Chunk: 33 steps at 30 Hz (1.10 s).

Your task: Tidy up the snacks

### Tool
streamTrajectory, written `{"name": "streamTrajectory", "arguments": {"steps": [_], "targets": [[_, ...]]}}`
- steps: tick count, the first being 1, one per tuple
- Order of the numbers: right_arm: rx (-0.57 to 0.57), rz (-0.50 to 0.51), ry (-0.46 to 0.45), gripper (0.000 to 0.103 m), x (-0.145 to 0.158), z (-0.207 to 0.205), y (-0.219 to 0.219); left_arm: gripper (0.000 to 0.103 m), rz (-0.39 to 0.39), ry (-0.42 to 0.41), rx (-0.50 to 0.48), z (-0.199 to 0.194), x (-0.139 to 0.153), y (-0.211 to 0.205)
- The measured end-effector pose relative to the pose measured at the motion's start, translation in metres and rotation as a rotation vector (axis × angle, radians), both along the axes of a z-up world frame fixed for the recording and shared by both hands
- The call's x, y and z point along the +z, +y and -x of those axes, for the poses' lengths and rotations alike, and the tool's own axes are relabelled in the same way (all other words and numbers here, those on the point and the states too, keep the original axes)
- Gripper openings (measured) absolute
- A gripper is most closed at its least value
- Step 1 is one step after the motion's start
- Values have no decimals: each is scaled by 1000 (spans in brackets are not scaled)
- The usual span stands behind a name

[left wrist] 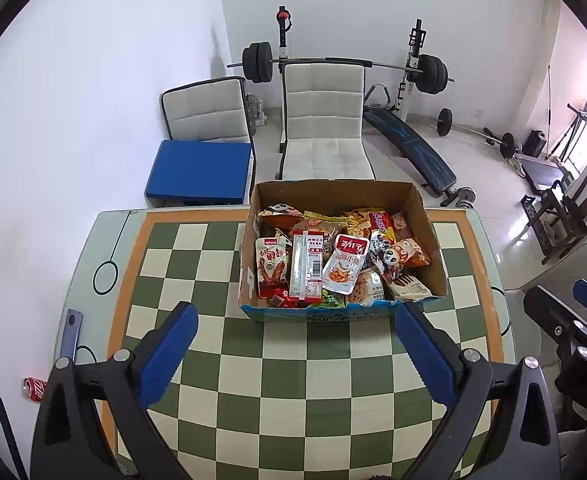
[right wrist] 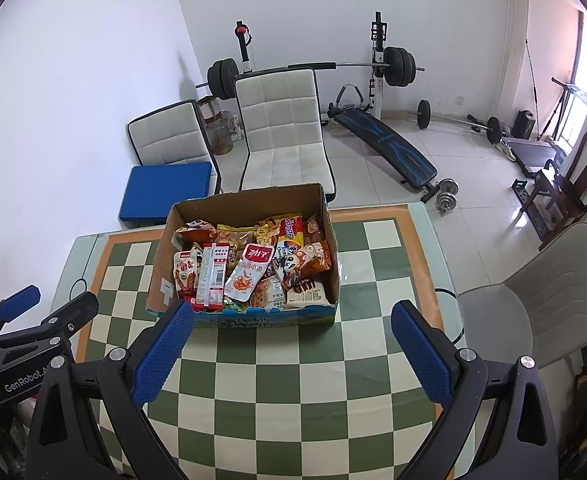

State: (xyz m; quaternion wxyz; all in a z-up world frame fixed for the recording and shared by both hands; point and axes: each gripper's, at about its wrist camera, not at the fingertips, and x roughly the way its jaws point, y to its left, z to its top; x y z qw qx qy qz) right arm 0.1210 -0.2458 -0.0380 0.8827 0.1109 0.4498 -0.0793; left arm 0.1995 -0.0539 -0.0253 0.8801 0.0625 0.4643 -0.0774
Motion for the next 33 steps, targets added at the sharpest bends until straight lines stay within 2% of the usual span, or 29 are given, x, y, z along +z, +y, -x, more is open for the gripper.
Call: {"name": "streamTrajectory", "arguments": {"steps": [33], "targets": [[-7, 5, 9, 101, -3, 1, 0, 101, -5, 10, -11, 3, 1, -1]]}}
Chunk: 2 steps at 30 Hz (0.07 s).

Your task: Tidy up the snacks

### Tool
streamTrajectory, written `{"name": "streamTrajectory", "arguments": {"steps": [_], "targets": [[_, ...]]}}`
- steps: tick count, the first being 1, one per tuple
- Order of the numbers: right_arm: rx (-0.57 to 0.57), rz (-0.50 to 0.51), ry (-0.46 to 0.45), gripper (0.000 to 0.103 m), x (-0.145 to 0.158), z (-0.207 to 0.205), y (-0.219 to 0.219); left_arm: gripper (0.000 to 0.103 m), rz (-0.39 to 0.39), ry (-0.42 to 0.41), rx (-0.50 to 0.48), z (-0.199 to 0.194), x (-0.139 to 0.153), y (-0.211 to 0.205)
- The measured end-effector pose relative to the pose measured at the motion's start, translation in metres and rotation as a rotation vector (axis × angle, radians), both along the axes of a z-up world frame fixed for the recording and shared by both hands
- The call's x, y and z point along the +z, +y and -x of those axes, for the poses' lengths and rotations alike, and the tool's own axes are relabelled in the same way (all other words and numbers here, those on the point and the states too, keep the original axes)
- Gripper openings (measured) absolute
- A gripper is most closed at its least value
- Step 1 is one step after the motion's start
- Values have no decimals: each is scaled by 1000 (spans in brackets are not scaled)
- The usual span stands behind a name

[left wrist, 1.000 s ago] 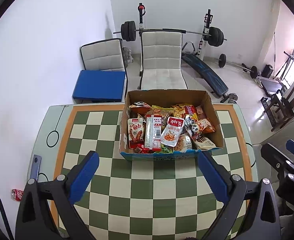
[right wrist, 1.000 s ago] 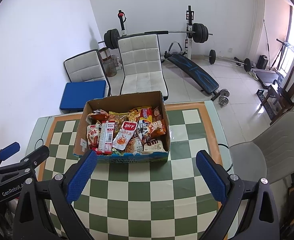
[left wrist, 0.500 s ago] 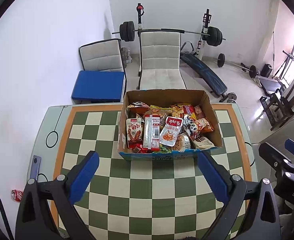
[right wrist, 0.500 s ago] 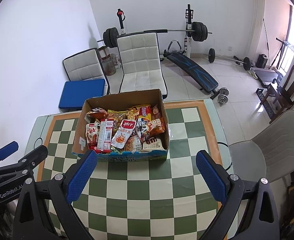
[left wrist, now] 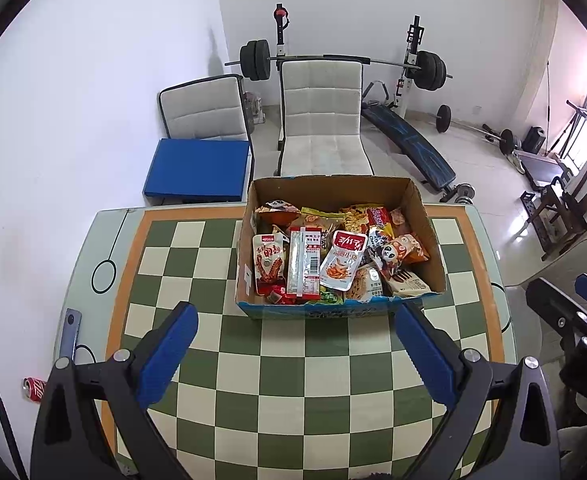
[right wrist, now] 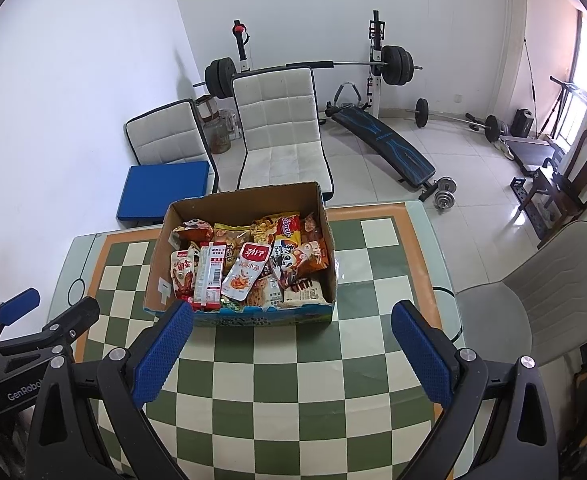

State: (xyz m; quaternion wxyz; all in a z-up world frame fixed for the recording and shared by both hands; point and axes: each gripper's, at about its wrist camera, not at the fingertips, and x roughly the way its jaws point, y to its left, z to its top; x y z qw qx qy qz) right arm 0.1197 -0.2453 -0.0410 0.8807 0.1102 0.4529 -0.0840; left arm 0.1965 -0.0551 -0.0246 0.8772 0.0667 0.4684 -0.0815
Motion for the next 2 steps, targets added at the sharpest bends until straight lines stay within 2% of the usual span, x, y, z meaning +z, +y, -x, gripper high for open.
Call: {"name": "streamTrajectory", "arguments": {"steps": [2], "targets": [[-1, -1, 0, 101, 0, 0, 0, 101, 7, 4, -1, -1, 0, 1]]}}
